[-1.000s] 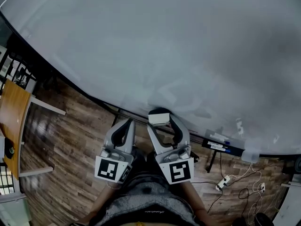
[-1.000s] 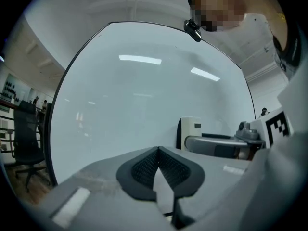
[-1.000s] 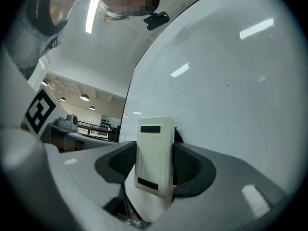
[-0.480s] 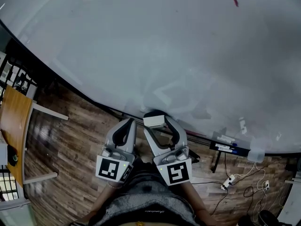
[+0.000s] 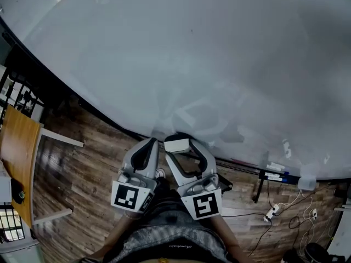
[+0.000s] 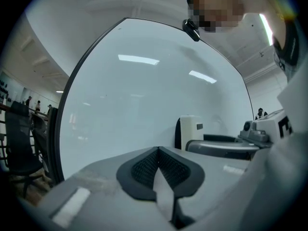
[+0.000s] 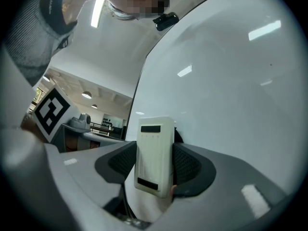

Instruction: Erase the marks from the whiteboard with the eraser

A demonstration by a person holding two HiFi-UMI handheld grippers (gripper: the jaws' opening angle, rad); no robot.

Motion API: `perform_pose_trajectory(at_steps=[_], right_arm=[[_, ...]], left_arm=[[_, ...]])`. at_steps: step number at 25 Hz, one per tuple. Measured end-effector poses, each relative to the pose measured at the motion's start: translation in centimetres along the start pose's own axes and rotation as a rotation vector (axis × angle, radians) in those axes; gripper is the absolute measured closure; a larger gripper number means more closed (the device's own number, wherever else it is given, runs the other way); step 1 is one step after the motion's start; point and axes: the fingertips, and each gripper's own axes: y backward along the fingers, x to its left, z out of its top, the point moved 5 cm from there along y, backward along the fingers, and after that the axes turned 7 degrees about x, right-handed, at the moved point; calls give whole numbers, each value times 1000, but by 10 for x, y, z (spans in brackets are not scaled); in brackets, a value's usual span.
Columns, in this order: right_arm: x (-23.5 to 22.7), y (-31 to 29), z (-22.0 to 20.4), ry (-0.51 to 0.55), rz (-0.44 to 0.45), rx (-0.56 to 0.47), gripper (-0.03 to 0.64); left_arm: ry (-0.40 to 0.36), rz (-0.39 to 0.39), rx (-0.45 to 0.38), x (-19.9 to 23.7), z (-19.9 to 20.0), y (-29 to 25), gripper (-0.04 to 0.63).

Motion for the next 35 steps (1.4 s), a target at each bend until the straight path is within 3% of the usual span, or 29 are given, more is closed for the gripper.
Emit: perform_pose_trajectory(at_steps=[6, 14, 35], right_arm=[[14, -21, -2, 13, -32, 1, 376], [42, -54, -1, 22, -37, 6, 376], [130, -166, -8, 86, 59, 29, 376]], left_arm=[[8, -48, -5, 24, -6, -1, 592], [21, -52, -7, 63, -10, 17, 592], [24, 99, -12, 182, -17, 99, 592]])
